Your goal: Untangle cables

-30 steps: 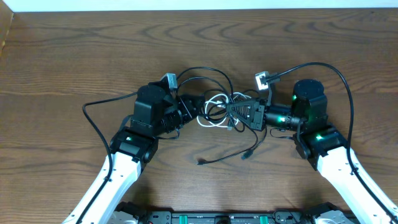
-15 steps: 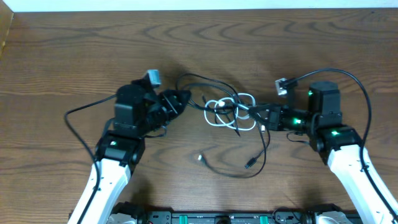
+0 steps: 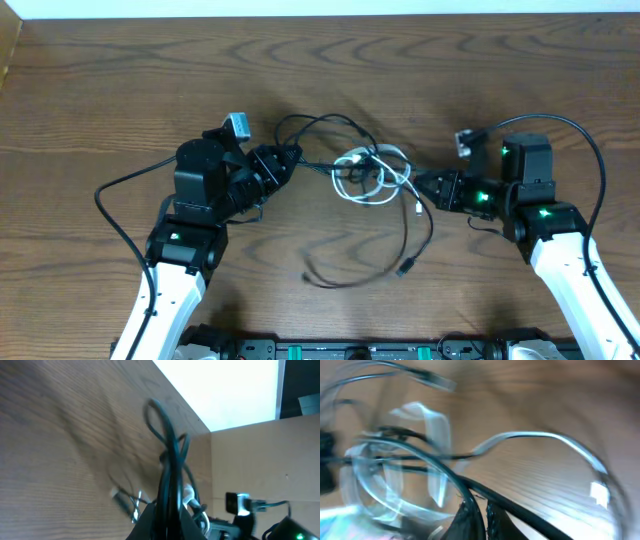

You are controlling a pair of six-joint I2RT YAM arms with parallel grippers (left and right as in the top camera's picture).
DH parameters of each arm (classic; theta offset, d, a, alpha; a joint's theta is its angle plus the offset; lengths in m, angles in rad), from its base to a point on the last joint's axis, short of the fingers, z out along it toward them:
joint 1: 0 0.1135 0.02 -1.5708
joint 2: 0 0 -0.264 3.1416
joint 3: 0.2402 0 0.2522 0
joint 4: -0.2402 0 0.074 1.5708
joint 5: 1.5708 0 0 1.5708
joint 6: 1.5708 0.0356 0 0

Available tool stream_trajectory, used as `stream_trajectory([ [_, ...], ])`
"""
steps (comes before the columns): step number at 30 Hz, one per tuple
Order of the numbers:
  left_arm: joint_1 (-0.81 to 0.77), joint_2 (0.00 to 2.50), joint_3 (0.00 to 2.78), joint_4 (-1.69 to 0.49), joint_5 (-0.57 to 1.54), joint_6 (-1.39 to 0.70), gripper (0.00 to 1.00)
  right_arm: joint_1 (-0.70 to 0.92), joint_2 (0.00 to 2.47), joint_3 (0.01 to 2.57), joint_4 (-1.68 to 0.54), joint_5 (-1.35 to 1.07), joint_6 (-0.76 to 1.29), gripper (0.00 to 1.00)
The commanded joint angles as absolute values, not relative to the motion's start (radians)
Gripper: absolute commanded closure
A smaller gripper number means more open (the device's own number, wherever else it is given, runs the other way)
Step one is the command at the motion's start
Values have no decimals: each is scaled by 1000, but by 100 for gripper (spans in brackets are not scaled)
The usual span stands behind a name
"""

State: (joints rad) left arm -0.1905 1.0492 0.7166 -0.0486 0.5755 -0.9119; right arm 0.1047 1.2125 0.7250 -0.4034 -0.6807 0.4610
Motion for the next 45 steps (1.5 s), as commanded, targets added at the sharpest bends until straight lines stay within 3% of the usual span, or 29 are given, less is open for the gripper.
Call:
stream_trajectory([
  [1, -113, 1030, 739, -36, 461, -902, 92, 63, 1208, 724, -476, -283, 500, 99],
  [9, -37, 1035, 739, -45, 459, -1010, 92, 29, 1208, 724, -568, -216, 500, 98],
  [19, -41, 1059, 739, -105, 463, -1080, 92, 30, 1208, 724, -503, -412, 621, 56],
  [25, -41, 1059, 739, -142, 463, -1079, 91, 37, 1208, 724, -498, -433, 620, 50],
  [28, -41, 1059, 739, -164, 471, -1079, 59, 45, 1208, 724, -497, -433, 620, 44],
  [30, -41, 1060, 739, -172, 498, -1079, 32, 48, 1208, 724, -497, -433, 620, 41],
  [32, -51, 1062, 739, -184, 517, -1079, 20, 48, 1208, 724, -497, -433, 620, 40],
  [35, -87, 1068, 739, -212, 516, -1079, 10, 48, 1208, 724, -497, -433, 621, 38],
  [45, -336, 1131, 739, -213, 412, -935, 10, 48, 1208, 724, -463, -548, 512, 28],
])
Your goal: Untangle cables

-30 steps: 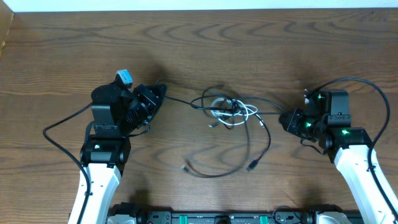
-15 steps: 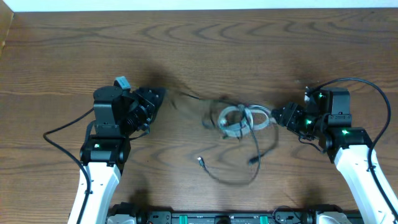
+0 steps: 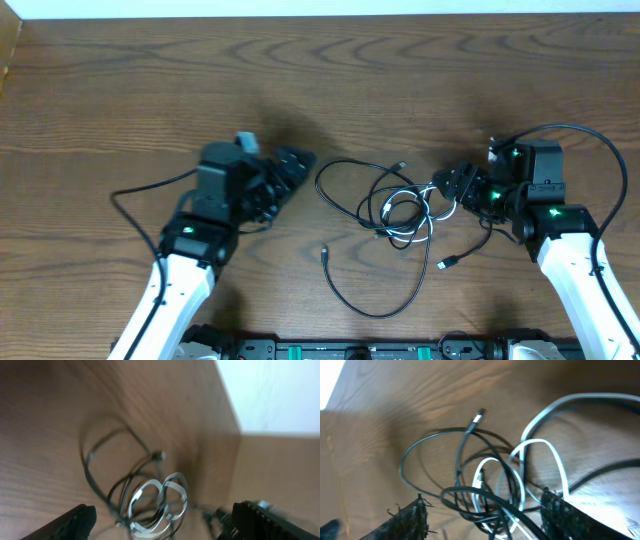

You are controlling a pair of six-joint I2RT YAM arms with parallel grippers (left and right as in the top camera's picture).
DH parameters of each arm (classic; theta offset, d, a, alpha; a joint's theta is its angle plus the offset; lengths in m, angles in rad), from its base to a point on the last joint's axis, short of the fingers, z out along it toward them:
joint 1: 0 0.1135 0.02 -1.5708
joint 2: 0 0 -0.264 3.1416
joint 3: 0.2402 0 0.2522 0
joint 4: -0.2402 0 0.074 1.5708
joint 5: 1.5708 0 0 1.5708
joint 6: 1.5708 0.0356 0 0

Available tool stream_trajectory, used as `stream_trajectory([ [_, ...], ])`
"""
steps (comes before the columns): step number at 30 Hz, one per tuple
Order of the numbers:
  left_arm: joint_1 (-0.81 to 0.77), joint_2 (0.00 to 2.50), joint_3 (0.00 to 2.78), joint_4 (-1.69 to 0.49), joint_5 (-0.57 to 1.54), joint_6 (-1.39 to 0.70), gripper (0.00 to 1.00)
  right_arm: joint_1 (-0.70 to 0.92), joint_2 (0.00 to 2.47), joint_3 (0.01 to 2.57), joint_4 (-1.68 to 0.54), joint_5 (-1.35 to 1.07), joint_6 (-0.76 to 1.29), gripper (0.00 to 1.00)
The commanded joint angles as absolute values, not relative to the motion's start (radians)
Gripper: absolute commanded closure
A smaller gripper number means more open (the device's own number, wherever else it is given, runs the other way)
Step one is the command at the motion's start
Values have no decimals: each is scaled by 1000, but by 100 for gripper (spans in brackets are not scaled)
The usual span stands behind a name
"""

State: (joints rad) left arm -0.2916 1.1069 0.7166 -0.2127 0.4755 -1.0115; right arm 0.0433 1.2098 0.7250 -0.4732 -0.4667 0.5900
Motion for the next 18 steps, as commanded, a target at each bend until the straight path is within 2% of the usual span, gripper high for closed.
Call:
stream_trajectory([
  [1, -359, 1145, 739, -213, 382, -935, 10, 48, 1208, 724, -461, -580, 474, 27],
  [7, -394, 1216, 739, -232, 264, -935, 10, 47, 1208, 724, -640, -645, 310, 23],
  [11, -394, 1253, 739, -234, 241, -936, 9, 50, 1210, 723, -750, -635, 288, 23],
  [18, -394, 1287, 739, -236, 242, -936, 10, 190, 1220, 663, -645, -540, 346, 23],
])
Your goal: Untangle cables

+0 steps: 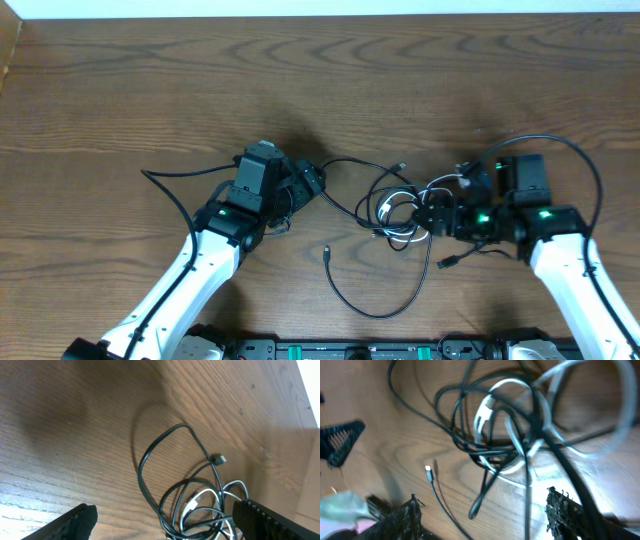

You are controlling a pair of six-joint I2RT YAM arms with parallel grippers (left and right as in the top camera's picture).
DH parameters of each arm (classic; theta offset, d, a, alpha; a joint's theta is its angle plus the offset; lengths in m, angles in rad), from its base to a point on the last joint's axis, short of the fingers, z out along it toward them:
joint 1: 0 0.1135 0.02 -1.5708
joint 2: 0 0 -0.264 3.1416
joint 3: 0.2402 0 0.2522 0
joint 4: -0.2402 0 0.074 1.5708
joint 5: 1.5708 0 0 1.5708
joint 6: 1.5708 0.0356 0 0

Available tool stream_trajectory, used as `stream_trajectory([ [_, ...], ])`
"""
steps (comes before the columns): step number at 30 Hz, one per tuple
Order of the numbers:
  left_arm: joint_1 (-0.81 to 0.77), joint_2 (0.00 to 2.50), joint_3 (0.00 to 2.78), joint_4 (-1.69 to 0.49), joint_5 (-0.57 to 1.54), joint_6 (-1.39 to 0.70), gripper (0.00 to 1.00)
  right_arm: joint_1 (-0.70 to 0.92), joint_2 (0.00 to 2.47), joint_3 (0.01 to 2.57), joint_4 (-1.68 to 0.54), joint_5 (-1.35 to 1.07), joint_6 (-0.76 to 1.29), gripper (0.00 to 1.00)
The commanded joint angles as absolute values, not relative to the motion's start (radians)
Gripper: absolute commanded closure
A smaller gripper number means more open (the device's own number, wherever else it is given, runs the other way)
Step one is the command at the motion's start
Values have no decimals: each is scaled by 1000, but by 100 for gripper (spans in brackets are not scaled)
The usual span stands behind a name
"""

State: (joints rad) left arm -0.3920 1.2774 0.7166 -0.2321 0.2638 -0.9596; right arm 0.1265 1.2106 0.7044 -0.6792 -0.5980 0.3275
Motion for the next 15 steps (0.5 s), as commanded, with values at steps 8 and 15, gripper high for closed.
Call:
stream_trajectory([
  [8, -394, 1287, 739, -262, 241, -935, 9, 364, 1285, 611, -456, -347, 577, 34],
  [15, -394, 1287, 739, -284, 241, -935, 10, 383, 1300, 619, -224, -548, 635, 98],
])
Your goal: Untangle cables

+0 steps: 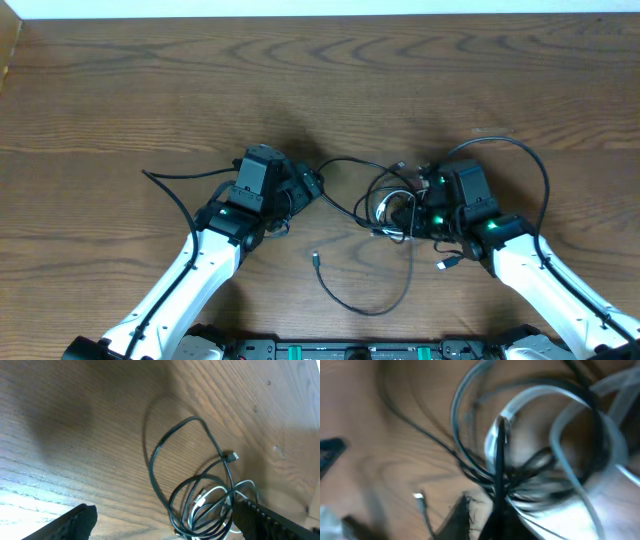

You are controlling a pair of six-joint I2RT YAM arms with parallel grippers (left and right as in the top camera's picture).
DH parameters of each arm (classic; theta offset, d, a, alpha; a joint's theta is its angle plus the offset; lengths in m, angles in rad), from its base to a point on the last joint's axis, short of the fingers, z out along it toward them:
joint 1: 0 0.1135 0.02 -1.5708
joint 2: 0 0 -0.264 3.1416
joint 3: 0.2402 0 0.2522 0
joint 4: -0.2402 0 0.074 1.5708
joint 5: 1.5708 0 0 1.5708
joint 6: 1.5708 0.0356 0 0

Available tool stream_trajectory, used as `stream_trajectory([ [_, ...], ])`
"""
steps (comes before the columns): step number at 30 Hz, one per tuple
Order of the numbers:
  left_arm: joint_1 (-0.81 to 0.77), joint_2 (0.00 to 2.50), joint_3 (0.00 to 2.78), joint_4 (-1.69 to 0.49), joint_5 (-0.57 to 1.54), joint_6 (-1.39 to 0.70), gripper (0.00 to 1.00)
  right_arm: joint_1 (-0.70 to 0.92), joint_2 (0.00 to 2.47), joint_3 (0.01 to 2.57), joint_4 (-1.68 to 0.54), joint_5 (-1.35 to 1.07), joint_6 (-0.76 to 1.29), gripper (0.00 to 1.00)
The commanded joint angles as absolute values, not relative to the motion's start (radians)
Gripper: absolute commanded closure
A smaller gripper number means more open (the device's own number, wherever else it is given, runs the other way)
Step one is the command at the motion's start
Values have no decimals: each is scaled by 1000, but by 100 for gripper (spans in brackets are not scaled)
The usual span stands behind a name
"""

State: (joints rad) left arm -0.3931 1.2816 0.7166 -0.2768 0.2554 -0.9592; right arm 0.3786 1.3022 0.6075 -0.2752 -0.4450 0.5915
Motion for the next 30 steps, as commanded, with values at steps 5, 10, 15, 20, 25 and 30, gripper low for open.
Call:
stream_trajectory([
  [5, -394, 1287, 739, -298, 274, -896, 10, 366, 1300, 650, -44, -718, 637, 99],
  [10, -394, 1287, 739, -298, 445, -645, 9, 354, 1300, 654, 81, -860, 643, 99],
  [15, -394, 1287, 739, -294, 548, -541, 9, 354, 1300, 654, 121, -877, 678, 99],
  [20, -394, 1287, 739, -283, 546, -724, 9, 354, 1300, 654, 186, -962, 679, 99],
  [25, -395, 1287, 739, -254, 546, -918, 9, 354, 1300, 654, 262, -1000, 680, 99],
  [30, -440, 1287, 739, -155, 541, -964, 9, 355, 1300, 654, 273, -1015, 678, 99],
])
